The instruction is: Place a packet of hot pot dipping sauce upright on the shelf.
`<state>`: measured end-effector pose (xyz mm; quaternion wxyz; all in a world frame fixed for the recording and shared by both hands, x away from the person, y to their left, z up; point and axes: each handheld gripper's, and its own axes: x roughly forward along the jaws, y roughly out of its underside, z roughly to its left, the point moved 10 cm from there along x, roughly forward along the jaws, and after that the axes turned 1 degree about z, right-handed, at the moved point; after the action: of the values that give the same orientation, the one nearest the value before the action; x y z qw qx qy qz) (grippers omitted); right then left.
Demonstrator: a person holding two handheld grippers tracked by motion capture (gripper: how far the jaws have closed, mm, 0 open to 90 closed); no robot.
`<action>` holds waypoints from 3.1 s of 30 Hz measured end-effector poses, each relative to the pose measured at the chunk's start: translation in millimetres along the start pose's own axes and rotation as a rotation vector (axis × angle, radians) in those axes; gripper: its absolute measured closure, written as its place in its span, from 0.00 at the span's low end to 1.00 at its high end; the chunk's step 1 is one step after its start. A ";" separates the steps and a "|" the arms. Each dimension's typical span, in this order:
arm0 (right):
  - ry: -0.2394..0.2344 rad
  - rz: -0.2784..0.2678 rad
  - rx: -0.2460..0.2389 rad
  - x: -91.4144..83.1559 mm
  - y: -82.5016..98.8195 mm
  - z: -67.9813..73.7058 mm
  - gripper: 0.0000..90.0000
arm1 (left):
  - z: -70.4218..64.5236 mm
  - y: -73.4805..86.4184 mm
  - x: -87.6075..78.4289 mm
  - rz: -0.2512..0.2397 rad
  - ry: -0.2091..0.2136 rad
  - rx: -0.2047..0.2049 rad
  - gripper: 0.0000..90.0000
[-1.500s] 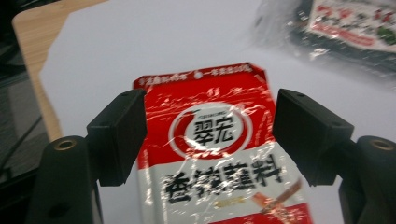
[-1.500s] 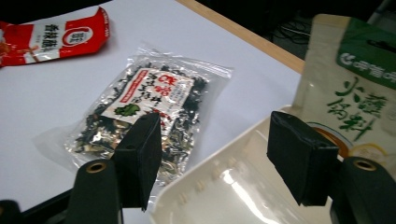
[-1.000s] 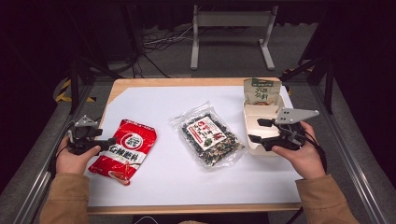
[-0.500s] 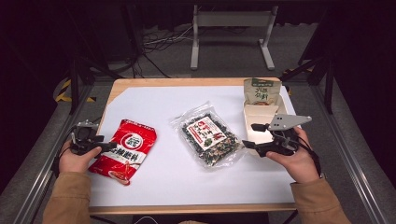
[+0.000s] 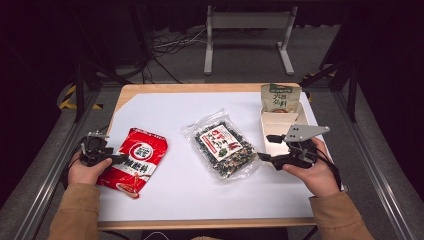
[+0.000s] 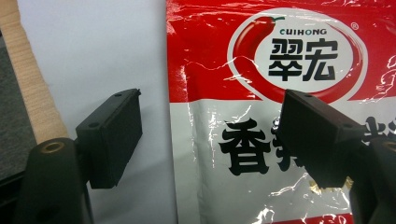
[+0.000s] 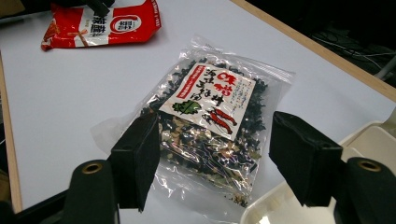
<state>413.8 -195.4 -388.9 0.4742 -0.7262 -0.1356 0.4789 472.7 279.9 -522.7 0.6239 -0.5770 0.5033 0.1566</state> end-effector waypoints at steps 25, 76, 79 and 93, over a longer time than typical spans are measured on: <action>0.013 -0.001 -0.038 7.7 -3.6 6.2 0.39 | -16.3 -1.6 -0.1 -0.050 -0.086 0.085 0.91; -0.237 -0.058 -0.006 76.6 -48.7 89.3 0.52 | -136.3 -64.3 -112.7 -0.473 0.068 0.252 0.96; -0.241 -0.075 0.002 77.8 -52.4 90.9 0.52 | -148.3 -67.4 -112.5 -0.477 0.085 0.274 0.96; -0.276 -0.140 0.110 101.9 -58.2 102.3 0.52 | -205.3 -79.9 -107.5 -0.507 0.168 0.354 0.96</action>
<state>395.8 -42.0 -408.4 0.5222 -0.6155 -0.2232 0.5465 395.1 118.3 -355.5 0.6901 -0.5774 0.4126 -0.1418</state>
